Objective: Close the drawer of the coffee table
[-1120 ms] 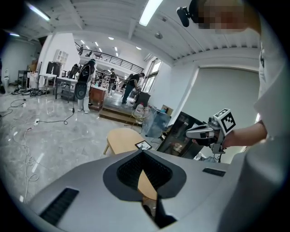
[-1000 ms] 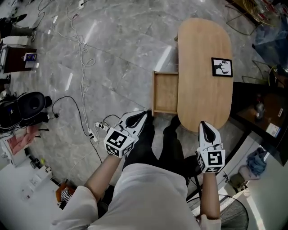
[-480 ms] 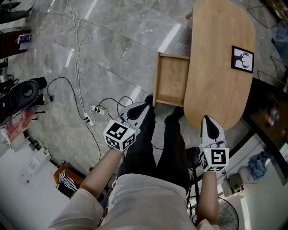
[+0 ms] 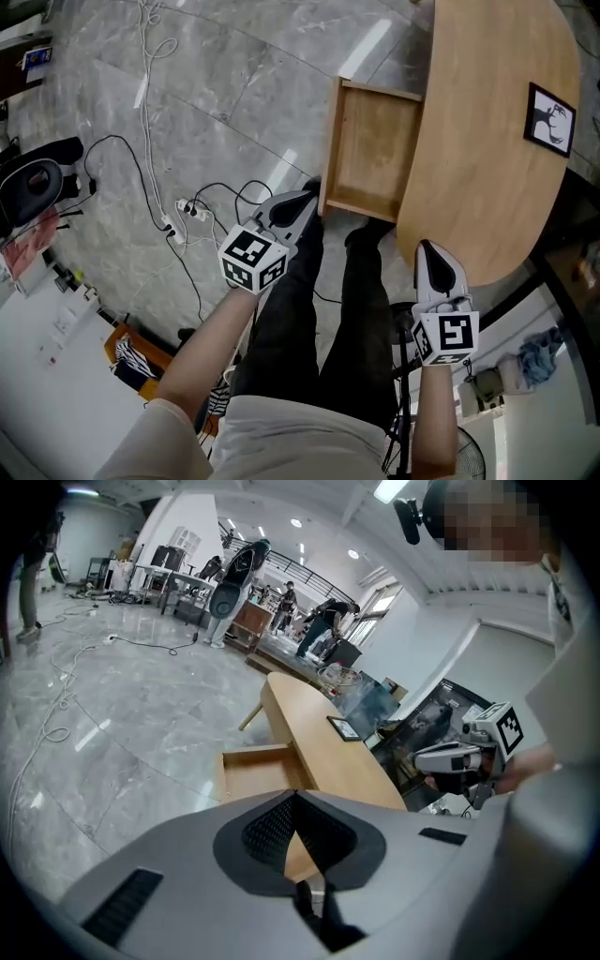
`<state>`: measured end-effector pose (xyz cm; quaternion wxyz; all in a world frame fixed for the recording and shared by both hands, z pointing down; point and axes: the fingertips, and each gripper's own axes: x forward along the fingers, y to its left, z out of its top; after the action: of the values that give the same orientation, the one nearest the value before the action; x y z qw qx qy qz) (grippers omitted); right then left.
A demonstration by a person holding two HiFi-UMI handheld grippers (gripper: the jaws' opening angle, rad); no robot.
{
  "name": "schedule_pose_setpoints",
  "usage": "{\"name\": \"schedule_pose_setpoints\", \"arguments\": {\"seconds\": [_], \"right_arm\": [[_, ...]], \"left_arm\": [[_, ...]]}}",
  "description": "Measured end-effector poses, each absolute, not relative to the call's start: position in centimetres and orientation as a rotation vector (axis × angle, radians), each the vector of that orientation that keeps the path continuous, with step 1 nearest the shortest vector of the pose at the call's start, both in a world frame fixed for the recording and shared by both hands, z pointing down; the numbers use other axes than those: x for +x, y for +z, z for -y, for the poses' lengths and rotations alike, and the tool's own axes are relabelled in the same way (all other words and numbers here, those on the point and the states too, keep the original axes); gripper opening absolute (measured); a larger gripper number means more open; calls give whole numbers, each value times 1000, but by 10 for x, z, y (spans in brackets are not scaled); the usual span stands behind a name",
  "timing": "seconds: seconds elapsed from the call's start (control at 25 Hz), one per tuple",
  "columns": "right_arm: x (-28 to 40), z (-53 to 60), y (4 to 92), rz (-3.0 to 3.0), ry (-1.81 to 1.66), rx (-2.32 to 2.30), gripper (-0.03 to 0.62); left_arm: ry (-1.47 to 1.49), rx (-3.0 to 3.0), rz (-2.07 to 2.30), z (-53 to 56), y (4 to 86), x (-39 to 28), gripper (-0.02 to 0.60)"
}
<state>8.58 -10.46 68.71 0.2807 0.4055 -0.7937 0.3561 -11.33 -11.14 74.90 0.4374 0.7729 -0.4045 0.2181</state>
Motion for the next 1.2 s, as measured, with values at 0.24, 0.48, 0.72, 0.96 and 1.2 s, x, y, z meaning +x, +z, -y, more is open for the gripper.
{"name": "schedule_pose_setpoints", "arguments": {"seconds": [0.24, 0.48, 0.72, 0.96, 1.2], "right_arm": [[68, 82, 741, 2115, 1014, 1023, 11], [56, 68, 782, 2098, 1080, 1019, 11], [51, 64, 805, 2088, 1121, 1015, 11], [51, 62, 816, 2085, 1141, 999, 11], [51, 62, 821, 2085, 1164, 1004, 11]], "left_arm": [[515, 1860, 988, 99, 824, -117, 8], [475, 1761, 978, 94, 884, -127, 66], [411, 1655, 881, 86, 932, -119, 183], [436, 1616, 861, 87, 959, -106, 290], [421, 1615, 813, 87, 971, -91, 328]]}}
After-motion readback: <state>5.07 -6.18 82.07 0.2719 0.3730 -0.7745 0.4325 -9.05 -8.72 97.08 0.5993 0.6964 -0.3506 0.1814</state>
